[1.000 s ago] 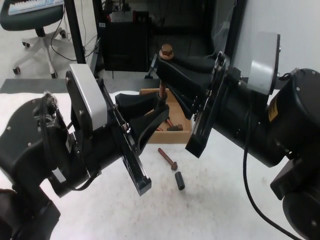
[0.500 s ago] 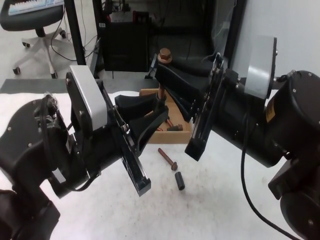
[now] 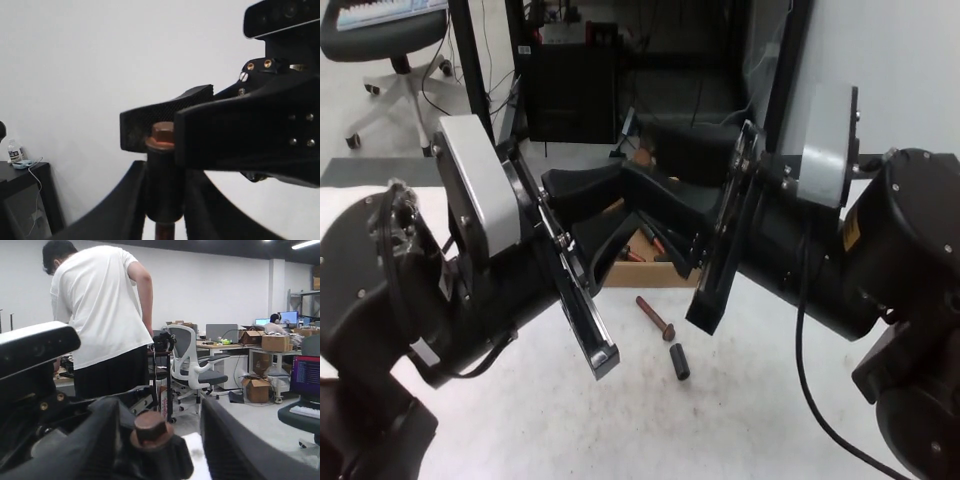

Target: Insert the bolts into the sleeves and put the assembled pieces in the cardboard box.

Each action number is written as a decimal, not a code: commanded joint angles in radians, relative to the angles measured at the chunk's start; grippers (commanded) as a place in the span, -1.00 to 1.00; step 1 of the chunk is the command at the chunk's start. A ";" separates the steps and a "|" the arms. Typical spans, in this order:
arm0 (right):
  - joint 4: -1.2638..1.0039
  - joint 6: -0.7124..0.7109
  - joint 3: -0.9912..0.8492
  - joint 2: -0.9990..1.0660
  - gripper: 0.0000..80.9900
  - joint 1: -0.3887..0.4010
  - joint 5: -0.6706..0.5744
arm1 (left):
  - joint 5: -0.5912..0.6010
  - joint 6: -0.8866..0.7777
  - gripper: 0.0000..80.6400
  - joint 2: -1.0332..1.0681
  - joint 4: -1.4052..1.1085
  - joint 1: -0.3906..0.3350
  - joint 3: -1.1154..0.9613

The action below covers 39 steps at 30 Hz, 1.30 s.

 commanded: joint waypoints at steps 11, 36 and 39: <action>-0.180 0.092 -0.005 -0.055 -0.92 -0.079 0.105 | 0.006 -0.001 -0.99 -0.012 0.014 0.002 -0.009; 1.350 -0.032 -0.015 -0.400 -0.98 -0.188 0.307 | -0.234 -0.039 -0.99 0.688 1.529 0.043 -1.215; 1.349 -0.032 -0.015 -0.426 -0.98 -0.188 0.307 | -0.234 -0.047 -0.99 0.806 1.622 0.043 -1.349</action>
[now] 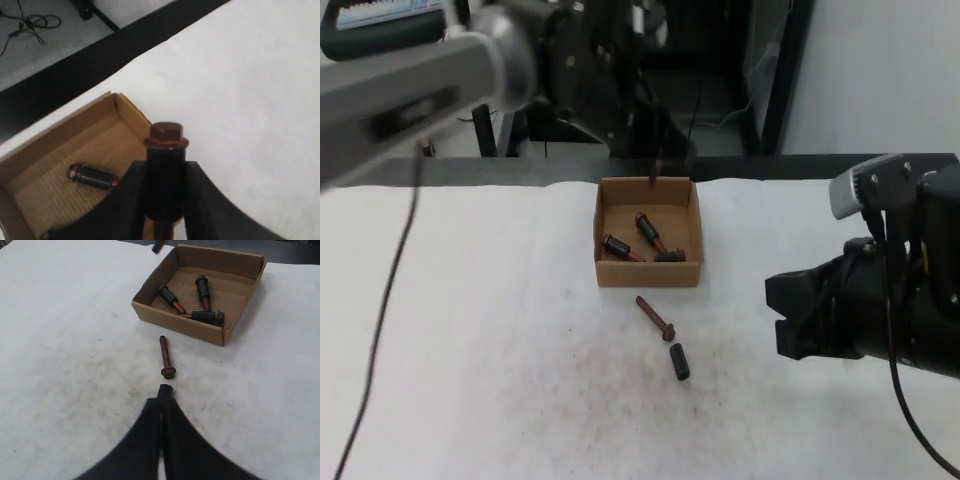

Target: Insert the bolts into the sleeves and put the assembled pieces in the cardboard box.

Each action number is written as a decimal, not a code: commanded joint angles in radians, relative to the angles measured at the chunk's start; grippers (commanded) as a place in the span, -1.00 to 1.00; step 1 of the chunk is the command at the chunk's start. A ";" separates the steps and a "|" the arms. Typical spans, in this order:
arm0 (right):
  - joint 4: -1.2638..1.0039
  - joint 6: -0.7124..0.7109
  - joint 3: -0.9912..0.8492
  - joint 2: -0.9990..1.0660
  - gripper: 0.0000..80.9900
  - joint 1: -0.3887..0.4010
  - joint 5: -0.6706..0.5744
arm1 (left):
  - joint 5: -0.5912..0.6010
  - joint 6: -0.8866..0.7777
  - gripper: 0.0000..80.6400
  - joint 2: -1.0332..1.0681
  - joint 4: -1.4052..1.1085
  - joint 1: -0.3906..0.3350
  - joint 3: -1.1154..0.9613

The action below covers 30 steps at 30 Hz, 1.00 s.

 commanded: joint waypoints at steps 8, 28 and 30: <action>0.007 -0.009 -0.009 -0.083 -0.98 -0.003 0.008 | -0.002 -0.072 -0.99 0.262 0.153 0.001 -0.280; 0.103 -0.009 -0.009 -0.106 -0.98 -0.003 0.008 | -0.017 -0.010 -1.00 0.292 0.138 0.046 -0.291; 0.113 -0.009 -0.009 -0.106 -0.98 -0.003 0.006 | -0.017 0.002 -0.97 0.292 0.130 0.051 -0.291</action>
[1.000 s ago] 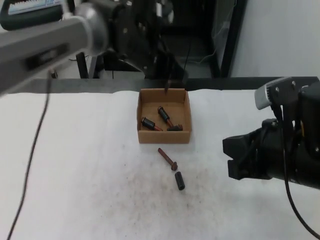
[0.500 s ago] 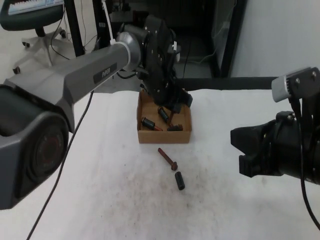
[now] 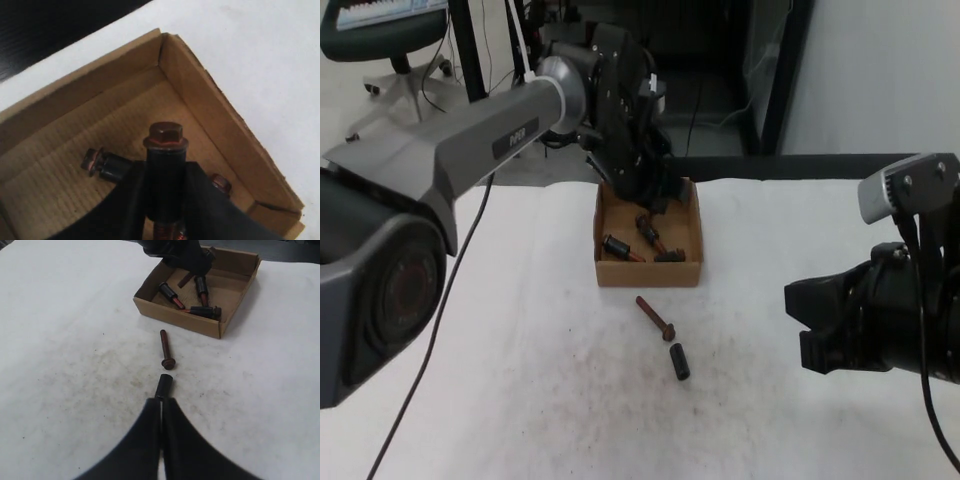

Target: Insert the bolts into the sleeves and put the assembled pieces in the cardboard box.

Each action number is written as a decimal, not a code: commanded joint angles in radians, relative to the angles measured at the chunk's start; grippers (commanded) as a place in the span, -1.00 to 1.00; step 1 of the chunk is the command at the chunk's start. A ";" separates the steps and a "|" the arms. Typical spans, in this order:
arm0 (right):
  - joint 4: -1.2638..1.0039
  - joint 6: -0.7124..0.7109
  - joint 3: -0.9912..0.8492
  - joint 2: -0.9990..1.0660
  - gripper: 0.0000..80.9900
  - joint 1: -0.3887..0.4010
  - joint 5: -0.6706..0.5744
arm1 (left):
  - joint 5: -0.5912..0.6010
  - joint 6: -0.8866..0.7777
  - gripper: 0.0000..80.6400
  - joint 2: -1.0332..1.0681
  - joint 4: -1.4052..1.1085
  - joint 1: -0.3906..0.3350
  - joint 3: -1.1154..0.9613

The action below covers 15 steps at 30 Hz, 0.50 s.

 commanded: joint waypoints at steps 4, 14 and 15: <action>0.010 -0.006 -0.009 -0.011 -0.98 -0.003 0.001 | -0.009 0.029 -0.52 -0.013 -0.027 0.013 -0.013; 0.010 -0.006 -0.009 -0.011 -0.98 -0.003 0.001 | -0.044 0.028 0.07 -0.037 -0.004 0.016 -0.013; 0.010 -0.006 -0.009 -0.011 -0.98 -0.003 0.001 | -0.038 0.049 0.07 -0.046 0.016 0.016 -0.016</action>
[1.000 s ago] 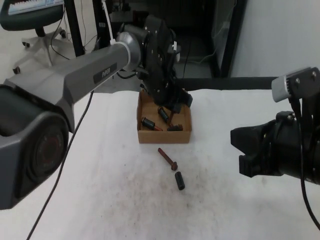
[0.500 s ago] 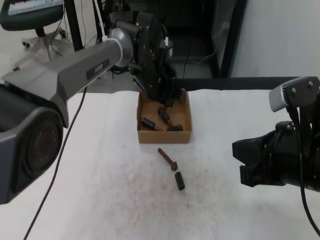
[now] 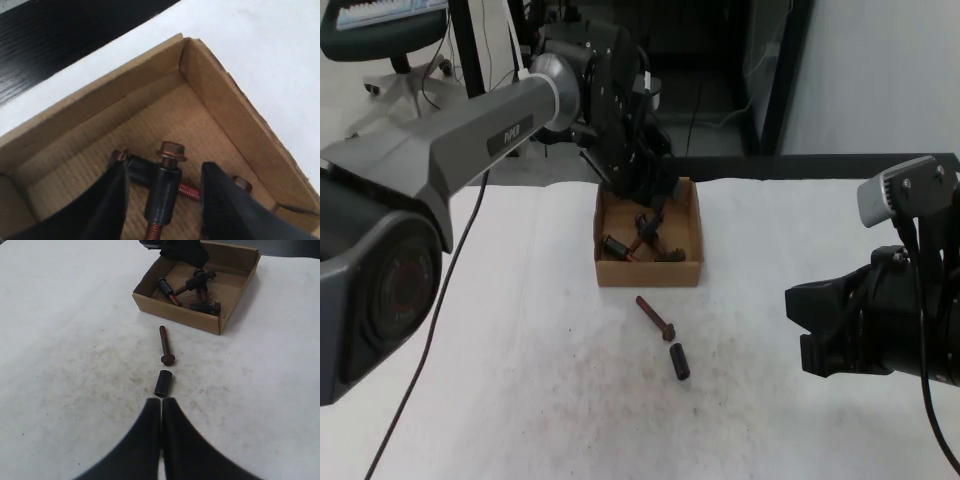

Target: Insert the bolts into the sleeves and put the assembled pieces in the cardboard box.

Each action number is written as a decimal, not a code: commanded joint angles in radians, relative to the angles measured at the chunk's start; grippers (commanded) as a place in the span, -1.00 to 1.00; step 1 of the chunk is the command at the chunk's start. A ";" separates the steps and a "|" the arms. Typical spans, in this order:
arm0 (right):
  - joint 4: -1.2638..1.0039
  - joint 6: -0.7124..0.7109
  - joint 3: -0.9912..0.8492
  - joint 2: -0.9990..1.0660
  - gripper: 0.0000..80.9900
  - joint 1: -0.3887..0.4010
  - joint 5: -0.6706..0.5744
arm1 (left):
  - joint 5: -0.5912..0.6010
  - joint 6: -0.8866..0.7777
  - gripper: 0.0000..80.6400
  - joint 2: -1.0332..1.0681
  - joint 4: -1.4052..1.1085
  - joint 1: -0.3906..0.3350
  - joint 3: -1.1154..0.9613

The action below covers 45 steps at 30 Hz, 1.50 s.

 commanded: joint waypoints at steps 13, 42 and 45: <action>-0.026 -0.006 -0.009 -0.011 -0.98 -0.003 -0.076 | -0.009 0.498 0.07 -0.253 0.509 -0.071 -0.015; -0.035 -0.039 -0.009 -0.011 -0.98 -0.003 -0.173 | -0.104 1.072 -0.12 -0.085 0.540 -0.209 0.003; -0.035 -0.039 -0.009 -0.011 -0.98 -0.003 -0.173 | -0.101 1.095 -0.12 -0.085 0.541 -0.206 0.030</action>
